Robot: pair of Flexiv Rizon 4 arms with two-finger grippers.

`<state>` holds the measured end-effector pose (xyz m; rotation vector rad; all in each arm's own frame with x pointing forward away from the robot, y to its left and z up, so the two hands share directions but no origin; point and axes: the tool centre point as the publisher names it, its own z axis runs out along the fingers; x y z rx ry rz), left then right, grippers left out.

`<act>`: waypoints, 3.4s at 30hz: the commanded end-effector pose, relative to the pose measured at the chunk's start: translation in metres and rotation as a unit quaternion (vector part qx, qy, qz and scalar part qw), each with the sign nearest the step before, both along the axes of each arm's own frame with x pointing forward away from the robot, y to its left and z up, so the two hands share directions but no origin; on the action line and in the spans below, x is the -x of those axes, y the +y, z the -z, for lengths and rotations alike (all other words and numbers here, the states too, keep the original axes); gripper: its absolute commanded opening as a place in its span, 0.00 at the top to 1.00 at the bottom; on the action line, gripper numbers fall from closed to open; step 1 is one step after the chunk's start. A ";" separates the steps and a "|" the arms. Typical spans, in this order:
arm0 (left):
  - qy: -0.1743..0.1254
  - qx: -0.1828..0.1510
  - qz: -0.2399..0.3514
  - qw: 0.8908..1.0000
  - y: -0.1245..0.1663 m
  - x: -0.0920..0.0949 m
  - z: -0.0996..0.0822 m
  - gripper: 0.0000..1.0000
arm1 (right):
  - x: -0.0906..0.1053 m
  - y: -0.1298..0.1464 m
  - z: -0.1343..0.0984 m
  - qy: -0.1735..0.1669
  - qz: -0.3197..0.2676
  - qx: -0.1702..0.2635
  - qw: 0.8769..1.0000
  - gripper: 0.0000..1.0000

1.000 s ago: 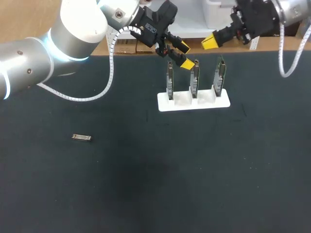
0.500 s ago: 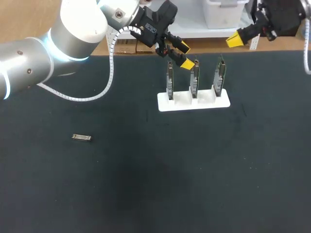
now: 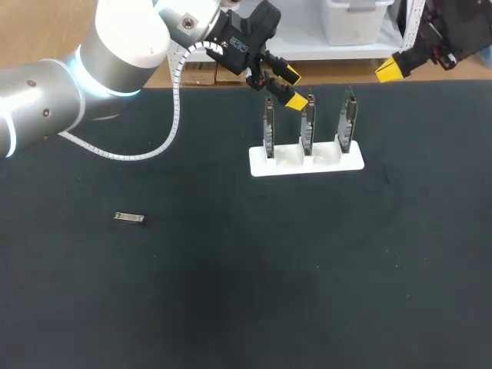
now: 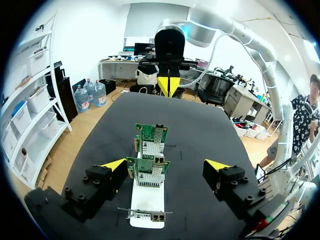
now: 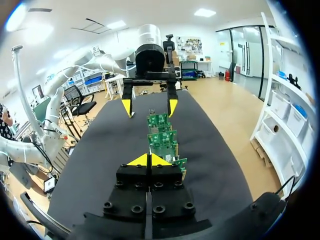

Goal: Pick up the optical module with the left hand, and insert it into the network port with the right hand.

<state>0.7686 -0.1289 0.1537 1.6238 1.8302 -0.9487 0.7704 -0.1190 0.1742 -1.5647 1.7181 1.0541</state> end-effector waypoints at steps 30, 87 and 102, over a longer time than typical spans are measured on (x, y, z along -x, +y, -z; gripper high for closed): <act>0.000 -0.002 0.000 1.000 0.000 0.000 -0.001 0.00 | -0.001 0.001 0.016 0.015 0.014 0.021 1.000 0.00; 0.088 -0.306 -0.088 0.944 0.196 0.142 -0.003 0.00 | -0.001 0.001 0.016 0.015 0.014 0.021 1.000 0.00; 0.169 -0.383 0.034 0.907 0.266 0.168 0.024 0.00 | -0.001 0.001 0.016 0.015 0.014 0.021 1.000 0.00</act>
